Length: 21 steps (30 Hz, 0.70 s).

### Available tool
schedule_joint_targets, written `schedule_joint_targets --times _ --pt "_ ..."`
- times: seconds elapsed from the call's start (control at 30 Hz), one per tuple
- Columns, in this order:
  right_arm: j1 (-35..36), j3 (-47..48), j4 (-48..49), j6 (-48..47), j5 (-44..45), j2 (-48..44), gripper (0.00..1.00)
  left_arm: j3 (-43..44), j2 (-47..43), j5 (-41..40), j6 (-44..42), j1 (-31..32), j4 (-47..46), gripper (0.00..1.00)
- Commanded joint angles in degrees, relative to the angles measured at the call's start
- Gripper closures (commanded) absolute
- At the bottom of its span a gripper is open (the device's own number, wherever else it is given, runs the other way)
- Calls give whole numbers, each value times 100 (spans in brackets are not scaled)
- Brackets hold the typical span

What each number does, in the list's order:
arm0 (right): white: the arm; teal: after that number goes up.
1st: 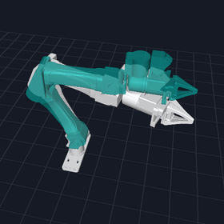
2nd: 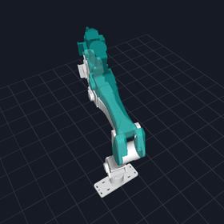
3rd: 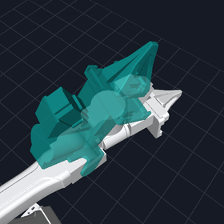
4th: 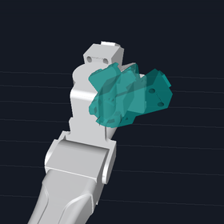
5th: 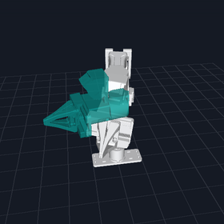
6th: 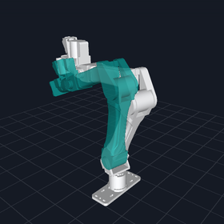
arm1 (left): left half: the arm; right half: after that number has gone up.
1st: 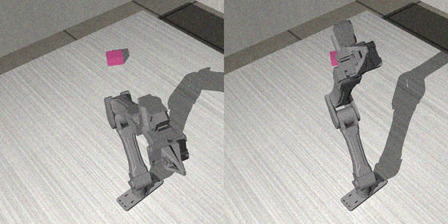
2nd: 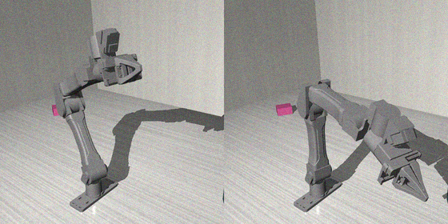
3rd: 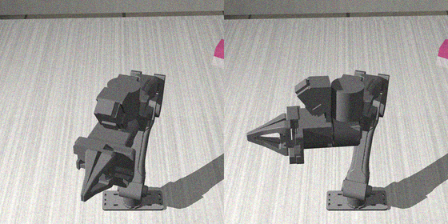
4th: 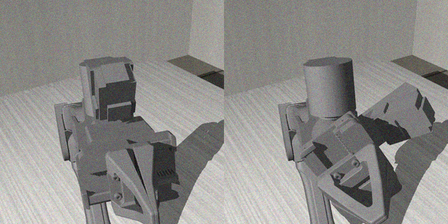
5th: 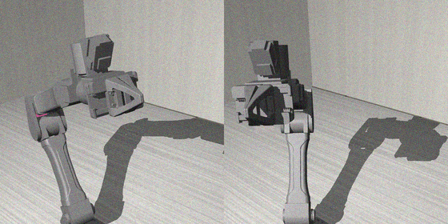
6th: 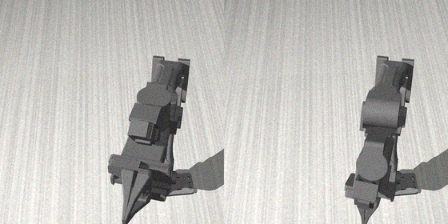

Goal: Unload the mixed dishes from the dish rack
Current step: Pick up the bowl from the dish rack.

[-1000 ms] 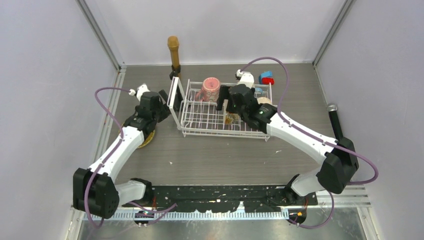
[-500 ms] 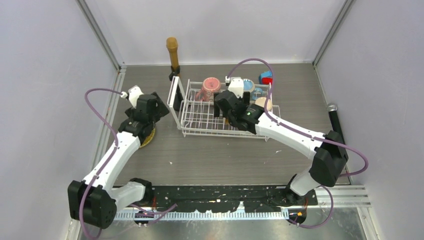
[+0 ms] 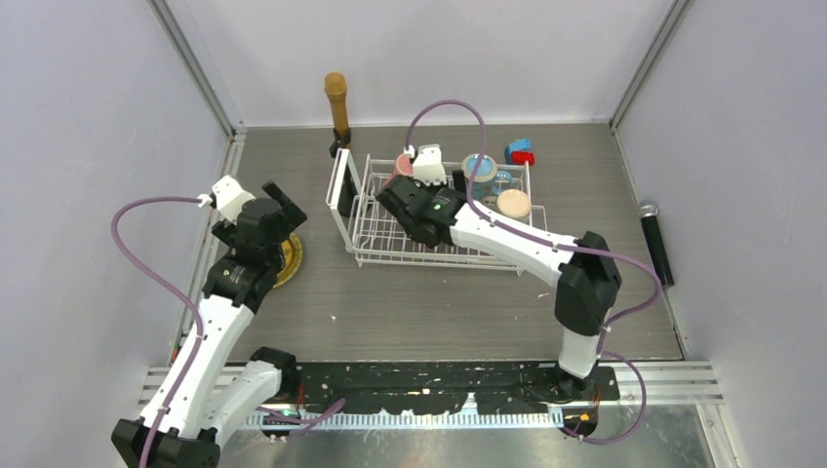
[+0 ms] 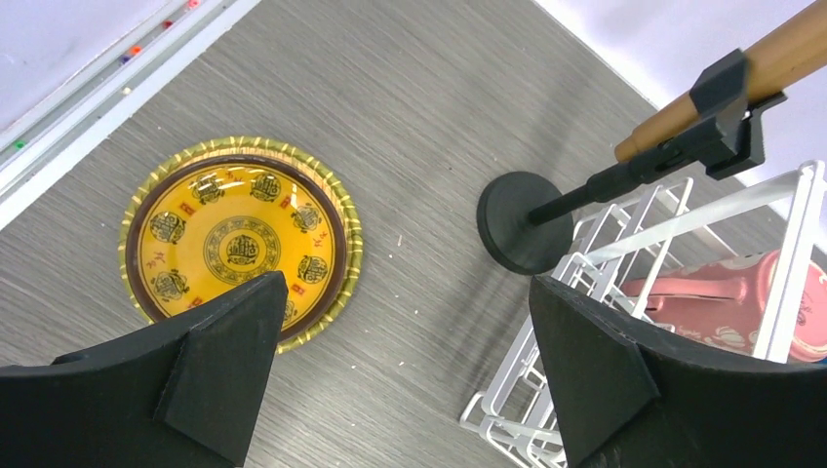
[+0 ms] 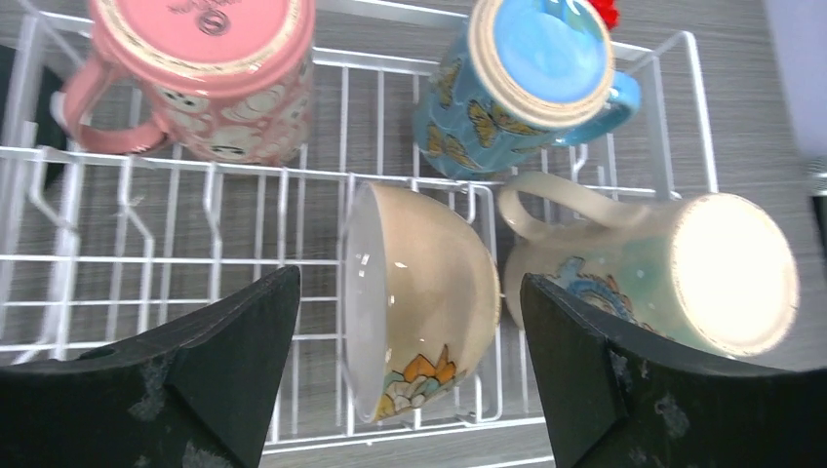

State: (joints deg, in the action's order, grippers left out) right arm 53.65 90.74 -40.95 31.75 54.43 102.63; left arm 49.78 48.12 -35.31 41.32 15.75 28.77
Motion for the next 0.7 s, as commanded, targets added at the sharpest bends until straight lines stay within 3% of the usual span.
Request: schedule_joint_targets --times 0.0,0.33,0.67 --pt "73 641 -1223 409 1074 373 15 -60 -202 -317 -113 25 -103 0" --pt "145 1682 -2453 540 1837 1243 40 -82 -156 -322 -199 25 -199 0" --pt "146 1697 -2500 446 1497 1550 43 -165 -268 -370 -203 25 -267 0"
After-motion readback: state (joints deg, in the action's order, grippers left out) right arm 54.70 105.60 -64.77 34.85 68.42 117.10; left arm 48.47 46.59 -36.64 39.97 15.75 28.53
